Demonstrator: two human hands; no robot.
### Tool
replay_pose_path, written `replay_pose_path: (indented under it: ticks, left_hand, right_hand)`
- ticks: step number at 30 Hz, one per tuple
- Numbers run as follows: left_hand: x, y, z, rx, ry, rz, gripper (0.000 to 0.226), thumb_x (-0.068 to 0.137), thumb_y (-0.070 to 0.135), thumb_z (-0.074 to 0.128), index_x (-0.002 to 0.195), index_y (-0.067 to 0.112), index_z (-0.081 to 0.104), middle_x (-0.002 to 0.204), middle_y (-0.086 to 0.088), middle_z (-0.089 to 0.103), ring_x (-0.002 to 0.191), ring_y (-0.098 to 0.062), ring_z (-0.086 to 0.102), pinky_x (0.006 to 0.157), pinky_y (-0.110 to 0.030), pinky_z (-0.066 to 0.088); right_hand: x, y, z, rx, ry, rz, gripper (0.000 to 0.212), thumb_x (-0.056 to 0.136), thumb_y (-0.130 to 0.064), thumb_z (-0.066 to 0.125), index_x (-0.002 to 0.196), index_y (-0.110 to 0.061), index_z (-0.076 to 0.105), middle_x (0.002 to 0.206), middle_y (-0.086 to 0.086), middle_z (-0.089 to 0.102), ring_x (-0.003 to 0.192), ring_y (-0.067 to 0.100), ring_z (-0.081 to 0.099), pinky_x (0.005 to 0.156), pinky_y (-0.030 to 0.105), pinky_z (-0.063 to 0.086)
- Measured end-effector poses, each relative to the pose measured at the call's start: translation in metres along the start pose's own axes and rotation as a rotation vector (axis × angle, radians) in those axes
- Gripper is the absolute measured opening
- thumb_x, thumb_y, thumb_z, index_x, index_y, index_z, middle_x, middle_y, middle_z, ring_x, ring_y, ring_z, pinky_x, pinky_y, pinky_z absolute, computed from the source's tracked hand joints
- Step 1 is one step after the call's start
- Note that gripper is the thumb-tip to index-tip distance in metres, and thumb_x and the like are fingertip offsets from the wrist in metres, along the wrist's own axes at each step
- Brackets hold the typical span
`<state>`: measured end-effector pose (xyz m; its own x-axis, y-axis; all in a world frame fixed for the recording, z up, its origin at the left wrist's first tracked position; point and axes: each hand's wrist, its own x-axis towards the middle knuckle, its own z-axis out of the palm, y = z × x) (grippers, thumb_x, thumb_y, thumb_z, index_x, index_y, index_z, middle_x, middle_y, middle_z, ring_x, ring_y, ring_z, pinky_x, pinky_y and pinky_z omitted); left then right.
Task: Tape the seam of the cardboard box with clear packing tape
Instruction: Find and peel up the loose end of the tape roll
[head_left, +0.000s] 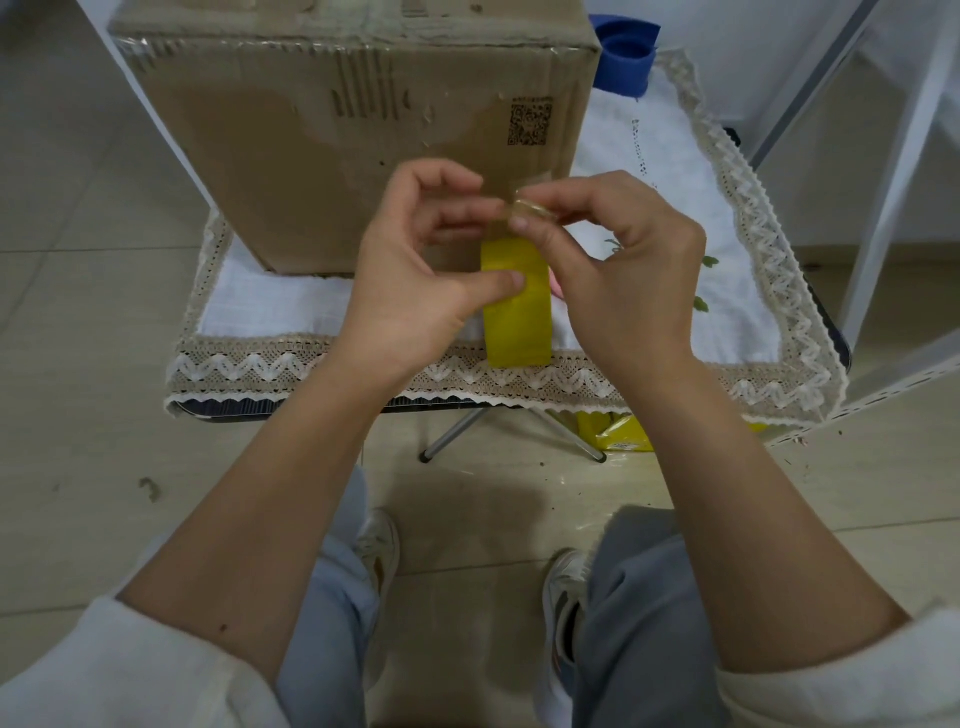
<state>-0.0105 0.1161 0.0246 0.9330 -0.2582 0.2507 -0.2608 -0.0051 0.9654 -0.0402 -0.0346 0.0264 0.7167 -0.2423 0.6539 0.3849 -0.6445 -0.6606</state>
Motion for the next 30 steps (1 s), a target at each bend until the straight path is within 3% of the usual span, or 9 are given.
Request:
replay_pose_path:
  ticks: [4, 7, 9, 12, 16, 19, 24, 28, 30]
  left_hand:
    - [0.000, -0.004, 0.001, 0.016, 0.035, -0.152, 0.057, 0.063, 0.016, 0.086, 0.106, 0.026, 0.050, 0.105, -0.001, 0.060, 0.087, -0.011, 0.064, 0.077, -0.030, 0.058]
    - [-0.003, -0.002, 0.007, -0.022, -0.059, -0.220, 0.054, 0.077, 0.014, 0.082, 0.121, 0.021, 0.051, 0.107, -0.010, 0.068, 0.086, -0.016, 0.069, 0.065, -0.030, 0.059]
    - [-0.004, 0.000, 0.009, -0.067, -0.081, -0.226, 0.046, 0.083, 0.011, 0.076, 0.122, 0.022, 0.055, 0.099, -0.010, 0.073, 0.081, -0.019, 0.071, 0.060, -0.035, 0.060]
    - [-0.004, 0.002, 0.010, -0.078, -0.047, -0.201, 0.036, 0.083, 0.009, 0.076, 0.115, 0.019, 0.062, 0.088, -0.005, 0.075, 0.079, -0.017, 0.073, 0.067, -0.039, 0.061]
    - [-0.004, 0.002, 0.010, -0.081, -0.017, -0.217, 0.037, 0.080, 0.011, 0.078, 0.115, 0.013, 0.066, 0.095, -0.010, 0.076, 0.082, -0.015, 0.073, 0.073, -0.035, 0.061]
    - [-0.003, 0.002, 0.009, -0.072, -0.019, -0.213, 0.034, 0.079, 0.012, 0.079, 0.110, 0.017, 0.068, 0.095, -0.008, 0.076, 0.083, -0.014, 0.073, 0.072, -0.032, 0.061]
    - [-0.001, -0.003, 0.013, -0.036, 0.003, -0.218, 0.025, 0.079, 0.015, 0.080, 0.099, 0.025, 0.071, 0.086, 0.000, 0.075, 0.077, -0.013, 0.070, 0.063, -0.031, 0.058]
    - [0.002, -0.006, 0.014, -0.017, 0.003, -0.198, 0.023, 0.078, 0.015, 0.080, 0.095, 0.028, 0.071, 0.084, 0.005, 0.074, 0.074, -0.007, 0.068, 0.061, -0.024, 0.053]
    - [0.001, -0.009, 0.013, -0.001, -0.019, -0.164, 0.024, 0.078, 0.012, 0.081, 0.094, 0.028, 0.070, 0.088, -0.002, 0.075, 0.078, -0.010, 0.068, 0.070, -0.034, 0.059]
  right_hand:
    - [-0.001, -0.001, 0.000, 0.025, 0.000, -0.013, 0.011, 0.084, -0.019, 0.075, 0.093, -0.013, 0.077, 0.089, -0.003, 0.070, 0.085, 0.003, 0.063, 0.079, 0.014, 0.047]
    - [0.000, -0.003, 0.000, 0.024, 0.018, -0.018, 0.009, 0.083, -0.019, 0.076, 0.091, -0.016, 0.077, 0.099, 0.001, 0.060, 0.093, 0.004, 0.058, 0.084, 0.016, 0.047]
    - [0.000, -0.004, -0.001, 0.034, 0.000, -0.007, 0.008, 0.084, -0.019, 0.075, 0.092, -0.017, 0.077, 0.105, 0.002, 0.064, 0.100, 0.005, 0.059, 0.089, 0.020, 0.049]
    - [-0.001, -0.005, -0.002, 0.069, -0.028, 0.049, 0.009, 0.086, -0.023, 0.073, 0.093, -0.019, 0.075, 0.099, -0.009, 0.071, 0.099, 0.003, 0.064, 0.088, 0.020, 0.050]
    - [-0.002, -0.006, -0.005, 0.070, -0.064, 0.084, 0.012, 0.087, -0.027, 0.071, 0.097, -0.021, 0.074, 0.090, -0.013, 0.071, 0.091, 0.003, 0.064, 0.082, 0.012, 0.045]
    - [-0.002, -0.007, -0.007, 0.105, -0.071, 0.114, 0.016, 0.087, -0.026, 0.070, 0.103, -0.025, 0.072, 0.090, -0.015, 0.070, 0.090, 0.007, 0.065, 0.083, 0.020, 0.050]
    - [-0.004, -0.011, -0.006, 0.182, -0.094, 0.193, 0.010, 0.089, -0.021, 0.069, 0.094, -0.029, 0.071, 0.085, -0.019, 0.069, 0.088, 0.014, 0.067, 0.079, 0.033, 0.056]
    - [-0.003, -0.010, -0.007, 0.253, -0.139, 0.255, 0.007, 0.091, -0.019, 0.067, 0.094, -0.021, 0.073, 0.083, -0.010, 0.072, 0.082, 0.005, 0.066, 0.074, 0.026, 0.054]
    - [0.001, -0.011, -0.008, 0.301, -0.157, 0.314, 0.011, 0.094, -0.018, 0.064, 0.098, -0.015, 0.073, 0.083, -0.008, 0.072, 0.079, -0.002, 0.065, 0.072, 0.017, 0.050]
